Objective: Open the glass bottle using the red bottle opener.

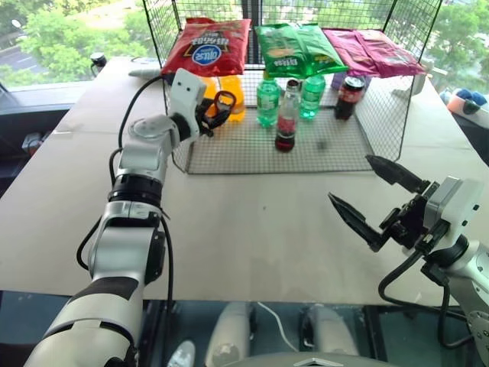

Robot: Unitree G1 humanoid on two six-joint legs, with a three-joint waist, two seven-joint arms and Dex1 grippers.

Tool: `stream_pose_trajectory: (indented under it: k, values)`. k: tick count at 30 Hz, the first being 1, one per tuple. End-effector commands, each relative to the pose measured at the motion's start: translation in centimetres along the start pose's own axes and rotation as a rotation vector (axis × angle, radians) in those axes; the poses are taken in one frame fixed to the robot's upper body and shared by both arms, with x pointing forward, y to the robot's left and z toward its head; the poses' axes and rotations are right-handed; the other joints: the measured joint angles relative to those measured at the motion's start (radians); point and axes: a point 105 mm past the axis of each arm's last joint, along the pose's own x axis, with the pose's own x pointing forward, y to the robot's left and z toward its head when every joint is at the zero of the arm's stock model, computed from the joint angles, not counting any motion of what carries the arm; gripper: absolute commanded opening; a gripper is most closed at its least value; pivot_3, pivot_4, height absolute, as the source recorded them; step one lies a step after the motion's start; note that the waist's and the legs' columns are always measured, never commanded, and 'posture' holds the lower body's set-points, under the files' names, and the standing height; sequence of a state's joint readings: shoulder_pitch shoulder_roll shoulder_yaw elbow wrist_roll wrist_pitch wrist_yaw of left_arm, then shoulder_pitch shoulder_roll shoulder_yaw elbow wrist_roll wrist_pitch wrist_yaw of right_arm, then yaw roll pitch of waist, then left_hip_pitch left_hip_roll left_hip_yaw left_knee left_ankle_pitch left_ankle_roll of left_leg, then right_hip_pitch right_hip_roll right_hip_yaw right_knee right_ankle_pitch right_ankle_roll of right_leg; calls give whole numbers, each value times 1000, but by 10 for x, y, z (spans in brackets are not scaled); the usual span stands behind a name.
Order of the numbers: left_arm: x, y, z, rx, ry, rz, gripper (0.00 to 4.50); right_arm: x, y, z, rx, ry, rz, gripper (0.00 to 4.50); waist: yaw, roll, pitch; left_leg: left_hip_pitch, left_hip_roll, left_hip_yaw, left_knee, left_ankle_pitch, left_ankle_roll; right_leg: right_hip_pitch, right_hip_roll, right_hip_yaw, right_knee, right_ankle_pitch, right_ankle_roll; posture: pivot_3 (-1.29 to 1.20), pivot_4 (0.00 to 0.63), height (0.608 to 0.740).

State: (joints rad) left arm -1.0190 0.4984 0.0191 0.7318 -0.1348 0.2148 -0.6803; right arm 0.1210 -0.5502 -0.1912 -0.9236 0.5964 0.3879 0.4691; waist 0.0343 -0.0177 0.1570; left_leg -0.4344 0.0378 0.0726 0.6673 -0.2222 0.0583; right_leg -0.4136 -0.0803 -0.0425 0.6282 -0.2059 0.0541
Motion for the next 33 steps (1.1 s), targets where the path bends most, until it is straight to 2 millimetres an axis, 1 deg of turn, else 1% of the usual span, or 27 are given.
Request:
stream_pose_trajectory:
  k: [1, 3, 10, 15, 20, 26, 29, 31, 32, 33]
  values:
    - [1, 3, 18, 24, -60, 1, 946, 0, 1, 7, -20, -31, -4, 4500, 0, 0, 0, 0, 0, 0, 0, 0, 0, 0, 0, 0, 0, 0, 0, 0, 150, 740]
    - [1, 3, 18, 23, -63, -1, 37, 0, 1, 6, -20, -30, -5, 4500, 0, 0, 0, 0, 0, 0, 0, 0, 0, 0, 0, 0, 0, 0, 0, 0, 150, 740]
    - [-3, 1, 24, 7, -99, -25, 37, 1, 1, 6, -18, -25, -9, 4500, 0, 0, 0, 0, 0, 0, 0, 0, 0, 0, 0, 0, 0, 0, 0, 0, 150, 740]
    - [-12, -6, 32, -21, -154, -86, 37, 2, 0, 5, -12, -20, -11, 4500, -1, 0, 0, 0, 0, 0, 0, 0, 0, 0, 0, 0, 0, 0, 0, 0, 150, 740]
    - [-27, -10, 33, -28, -159, -126, 37, 3, -1, 3, -9, -14, -9, 4500, -1, 0, 0, 0, 0, -1, 0, 0, 0, 0, 0, 0, 0, 0, 0, 0, 150, 740]
    - [-37, -16, 28, -42, -139, -159, 37, 4, -3, -2, 4, 6, -5, 4500, -6, 0, 0, 1, 0, -1, 1, 0, 0, 0, 0, 0, 1, 0, -1, 0, 150, 740]
    - [-41, -28, 31, -115, -156, -231, 37, 6, -9, -7, -11, 42, -44, 4500, -12, 0, 0, 1, 0, -1, 1, 0, 0, 0, 0, 1, 1, 0, -1, 0, 150, 740]
    - [-46, -39, 37, -256, -173, -294, 37, 10, -14, -13, -21, 84, -76, 4500, -19, 0, 0, 1, 0, -2, 1, 0, 0, 0, 0, 1, 2, 0, -1, 0, 150, 740]
    - [-48, -44, 39, -344, -175, -321, 37, 13, -13, -14, -22, 100, -73, 4500, -20, 0, 0, 1, 1, -2, 1, 0, 0, 0, 0, 1, 2, 0, -1, 0, 150, 740]
    - [-51, -49, 40, -426, -165, -342, 37, 16, -11, -16, -71, 141, -69, 4500, -21, 0, 0, 1, 2, -2, 2, 0, 0, 0, -1, 2, 3, 0, -1, 0, 150, 740]
